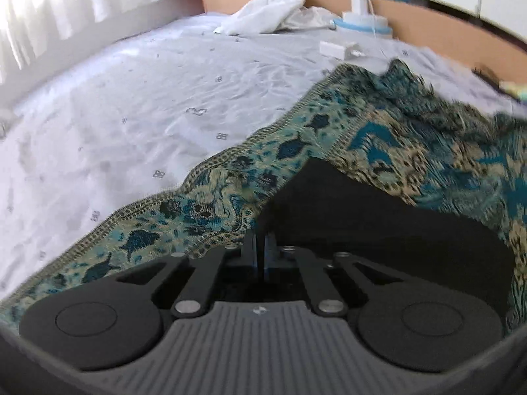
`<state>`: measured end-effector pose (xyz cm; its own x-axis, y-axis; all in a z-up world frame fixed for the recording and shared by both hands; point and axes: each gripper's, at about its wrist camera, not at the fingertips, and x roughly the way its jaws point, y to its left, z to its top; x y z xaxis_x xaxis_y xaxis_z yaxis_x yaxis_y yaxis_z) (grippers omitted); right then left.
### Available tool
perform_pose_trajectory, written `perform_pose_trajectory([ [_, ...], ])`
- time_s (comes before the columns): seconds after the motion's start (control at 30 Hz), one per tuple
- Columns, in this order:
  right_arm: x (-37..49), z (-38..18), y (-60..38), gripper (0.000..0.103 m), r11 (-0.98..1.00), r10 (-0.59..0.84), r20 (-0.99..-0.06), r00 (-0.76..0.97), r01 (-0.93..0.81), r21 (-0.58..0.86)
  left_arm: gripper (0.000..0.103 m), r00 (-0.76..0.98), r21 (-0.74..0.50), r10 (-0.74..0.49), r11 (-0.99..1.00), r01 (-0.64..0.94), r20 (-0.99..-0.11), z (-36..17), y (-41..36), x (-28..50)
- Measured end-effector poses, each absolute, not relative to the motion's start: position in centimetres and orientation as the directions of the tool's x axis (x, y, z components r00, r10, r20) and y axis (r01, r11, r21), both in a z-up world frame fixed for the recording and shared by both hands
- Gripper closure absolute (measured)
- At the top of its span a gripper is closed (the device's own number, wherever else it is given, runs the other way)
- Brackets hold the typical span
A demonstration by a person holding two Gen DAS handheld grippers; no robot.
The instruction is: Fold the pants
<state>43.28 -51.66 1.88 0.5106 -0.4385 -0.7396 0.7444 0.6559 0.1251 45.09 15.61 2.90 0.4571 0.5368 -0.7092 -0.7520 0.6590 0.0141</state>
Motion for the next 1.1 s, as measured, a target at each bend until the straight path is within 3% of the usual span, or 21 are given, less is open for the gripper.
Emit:
perform_pose_trajectory([
  [0.43,27.8,7.9,-53.3,0.099,0.676,-0.400,-0.616,0.679,0.672,0.302,0.101,0.606,-0.087,0.445,0.755,-0.650,-0.660,8.7,19.6,34.3],
  [0.57,23.0,7.8,-53.7,0.099,0.678,-0.398,-0.621,0.676,0.672,0.297,0.099,0.690,-0.243,0.260,0.805,-0.541,-0.675,8.6,21.4,31.4],
  [0.6,21.9,7.7,-53.9,0.099,0.679,-0.403,-0.624,0.670,0.676,0.287,0.094,0.717,-0.305,0.204,0.803,-0.512,-0.666,8.8,21.8,30.9],
  [0.67,20.6,7.3,-54.2,0.099,0.677,-0.410,-0.632,0.658,0.684,0.273,0.071,0.741,-0.370,0.169,0.781,-0.503,-0.650,9.3,22.0,30.6],
  [0.73,19.6,6.7,-54.4,0.101,0.671,-0.410,-0.642,0.648,0.691,0.269,0.024,0.734,-0.362,0.178,0.779,-0.512,-0.656,9.7,21.6,31.2],
  [0.93,18.8,4.6,-54.3,0.101,0.680,-0.408,-0.666,0.625,0.694,0.235,0.007,0.707,-0.336,0.164,0.792,-0.510,-0.688,9.1,18.5,36.6],
  [1.1,19.0,2.9,-54.6,0.101,0.687,-0.403,-0.677,0.616,0.692,0.221,0.007,0.612,-0.341,0.171,0.702,-0.626,-0.772,5.7,16.8,41.5],
])
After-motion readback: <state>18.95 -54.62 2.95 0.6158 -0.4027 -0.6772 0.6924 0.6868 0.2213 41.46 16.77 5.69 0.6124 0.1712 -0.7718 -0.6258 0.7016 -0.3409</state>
